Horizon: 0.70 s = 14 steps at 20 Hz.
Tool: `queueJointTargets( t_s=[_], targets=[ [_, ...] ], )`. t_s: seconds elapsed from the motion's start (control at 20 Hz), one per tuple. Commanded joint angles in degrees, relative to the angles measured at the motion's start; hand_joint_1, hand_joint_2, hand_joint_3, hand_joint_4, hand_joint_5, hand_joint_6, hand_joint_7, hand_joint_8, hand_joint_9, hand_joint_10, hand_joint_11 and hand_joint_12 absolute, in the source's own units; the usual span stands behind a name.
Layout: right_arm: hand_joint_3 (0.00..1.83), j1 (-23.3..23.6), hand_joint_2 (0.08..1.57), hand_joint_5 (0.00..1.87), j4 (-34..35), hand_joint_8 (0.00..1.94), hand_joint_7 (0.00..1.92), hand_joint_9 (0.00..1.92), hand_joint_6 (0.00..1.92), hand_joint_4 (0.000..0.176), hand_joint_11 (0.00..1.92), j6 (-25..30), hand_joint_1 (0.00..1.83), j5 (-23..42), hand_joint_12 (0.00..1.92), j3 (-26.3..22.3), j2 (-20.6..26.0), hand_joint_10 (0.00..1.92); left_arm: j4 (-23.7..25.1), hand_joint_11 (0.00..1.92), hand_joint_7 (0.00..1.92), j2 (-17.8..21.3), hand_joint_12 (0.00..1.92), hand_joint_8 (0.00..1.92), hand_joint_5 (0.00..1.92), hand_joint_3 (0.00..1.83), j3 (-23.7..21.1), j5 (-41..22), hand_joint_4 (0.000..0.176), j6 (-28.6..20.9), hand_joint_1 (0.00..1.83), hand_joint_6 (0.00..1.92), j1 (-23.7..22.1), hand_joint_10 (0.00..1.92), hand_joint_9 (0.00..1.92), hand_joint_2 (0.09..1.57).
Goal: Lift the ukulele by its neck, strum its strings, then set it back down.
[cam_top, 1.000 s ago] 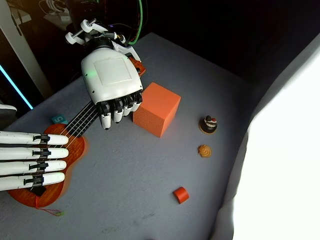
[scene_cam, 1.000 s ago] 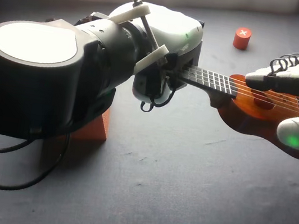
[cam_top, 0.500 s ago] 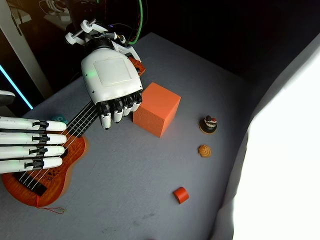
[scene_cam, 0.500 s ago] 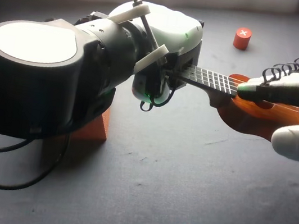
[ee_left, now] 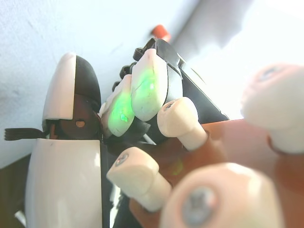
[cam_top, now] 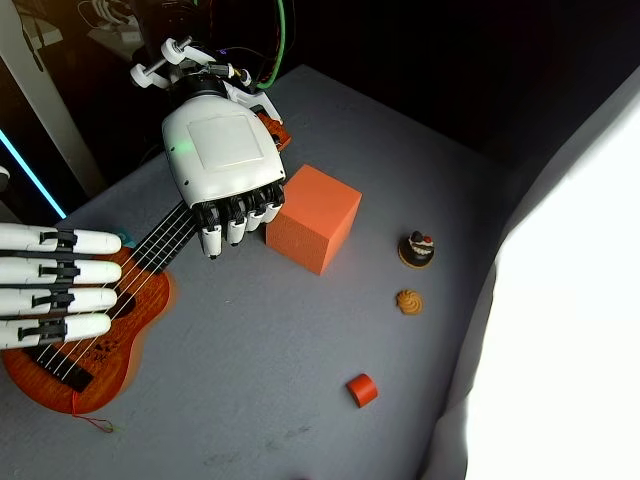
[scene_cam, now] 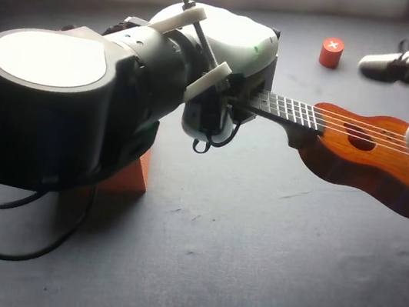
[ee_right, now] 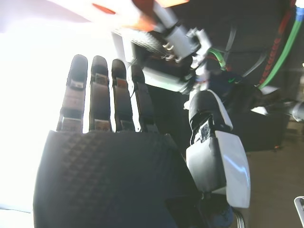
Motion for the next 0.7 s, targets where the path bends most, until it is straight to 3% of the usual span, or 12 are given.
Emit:
queueJointTargets(
  t_s=[0.0,0.15,0.35,0.65],
  targets=[
    [0.0,0.8,1.29,0.22,3.1,0.0,0.19,0.19,0.0,0.0,0.0,-0.6,0.03,7.7,0.39,1.1,-0.2,0.0,4.6,1.59,1.46,-0.5,1.92,1.92,1.33,0.0,0.2,0.4,0.068,-0.8,1.49,1.92,-0.6,1.92,1.56,1.25],
    [0.0,1.1,1.29,0.23,5.1,0.0,0.19,0.2,0.01,0.0,0.0,-4.1,0.05,11.0,0.34,3.8,-0.9,0.0,9.8,1.58,1.45,-1.8,1.92,1.92,1.33,0.0,0.6,1.3,0.068,-6.8,1.5,1.92,0.6,1.92,1.56,1.24],
    [0.0,1.5,1.28,0.24,9.9,0.0,0.21,0.22,0.01,0.0,0.0,-10.3,0.07,13.9,0.46,4.6,-0.9,0.01,17.0,1.59,1.47,-4.0,1.92,1.92,1.36,0.0,0.5,5.5,0.067,-12.8,1.51,1.92,3.1,1.92,1.57,1.24],
    [0.0,1.5,1.28,0.24,10.5,0.0,0.21,0.22,0.01,0.0,0.0,-11.5,0.07,15.4,0.5,4.7,-1.0,0.01,24.2,1.6,1.48,-6.7,1.92,1.92,1.34,0.0,1.1,12.7,0.068,-20.9,1.51,1.92,7.8,1.92,1.57,1.24]
  ],
)
